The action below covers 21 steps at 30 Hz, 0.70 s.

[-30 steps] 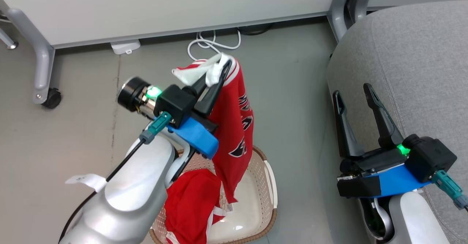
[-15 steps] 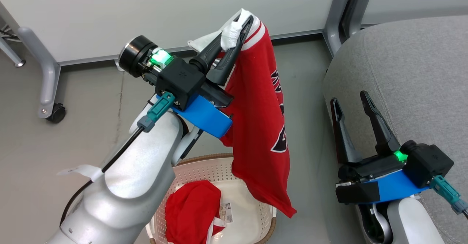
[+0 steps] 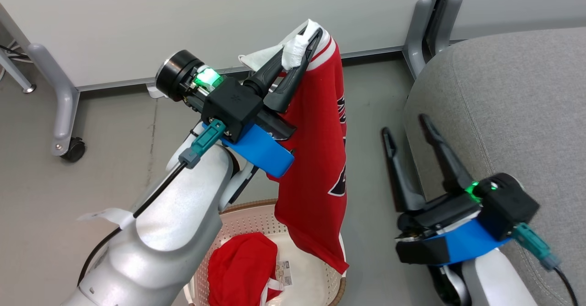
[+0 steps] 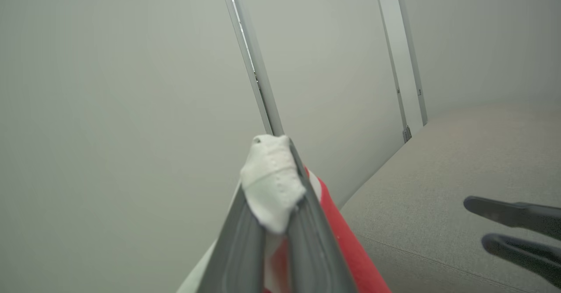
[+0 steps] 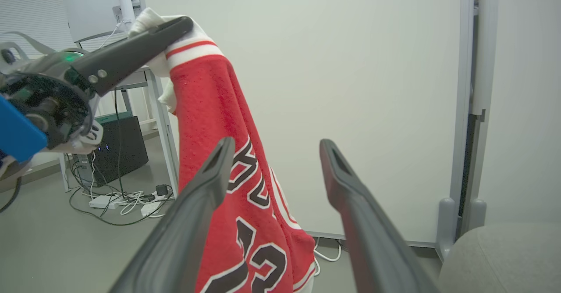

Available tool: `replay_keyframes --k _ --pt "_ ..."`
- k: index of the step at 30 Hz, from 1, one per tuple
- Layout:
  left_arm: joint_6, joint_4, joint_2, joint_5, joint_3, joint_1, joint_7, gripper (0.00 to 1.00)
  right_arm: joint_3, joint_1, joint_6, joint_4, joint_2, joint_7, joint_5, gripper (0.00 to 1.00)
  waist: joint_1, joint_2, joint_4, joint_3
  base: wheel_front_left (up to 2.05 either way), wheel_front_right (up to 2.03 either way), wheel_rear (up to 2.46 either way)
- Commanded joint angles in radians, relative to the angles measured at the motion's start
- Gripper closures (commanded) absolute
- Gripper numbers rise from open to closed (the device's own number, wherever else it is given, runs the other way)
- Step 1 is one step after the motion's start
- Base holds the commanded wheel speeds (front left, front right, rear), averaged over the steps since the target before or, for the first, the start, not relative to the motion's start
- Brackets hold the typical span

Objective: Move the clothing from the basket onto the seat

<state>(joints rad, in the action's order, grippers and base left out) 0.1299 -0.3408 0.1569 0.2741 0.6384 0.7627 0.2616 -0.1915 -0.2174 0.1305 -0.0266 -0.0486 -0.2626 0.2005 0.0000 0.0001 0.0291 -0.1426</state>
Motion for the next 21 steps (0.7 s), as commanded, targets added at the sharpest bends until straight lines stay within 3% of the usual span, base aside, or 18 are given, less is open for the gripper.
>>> replay_keyframes --k 1,10,21 --pt "0.001 -0.004 0.002 0.006 0.002 -0.004 0.005 1.0 -0.034 -0.026 0.0 0.005 -0.003 -0.003 -0.014 0.0 0.0 -0.0001 -0.001 0.002 0.0 0.0 0.0" --pt "0.001 -0.006 -0.006 0.003 0.008 0.001 0.005 1.0 -0.17 -0.126 0.0 -0.059 -0.003 -0.003 -0.037 0.0 0.0 -0.0001 -0.013 0.001 0.0 0.0 0.0" --pt "0.001 0.004 -0.025 0.0 0.03 0.019 0.005 1.0 -0.197 -0.254 0.0 -0.255 -0.003 -0.002 -0.062 0.0 0.0 -0.0001 -0.04 -0.014 0.0 0.0 0.0"
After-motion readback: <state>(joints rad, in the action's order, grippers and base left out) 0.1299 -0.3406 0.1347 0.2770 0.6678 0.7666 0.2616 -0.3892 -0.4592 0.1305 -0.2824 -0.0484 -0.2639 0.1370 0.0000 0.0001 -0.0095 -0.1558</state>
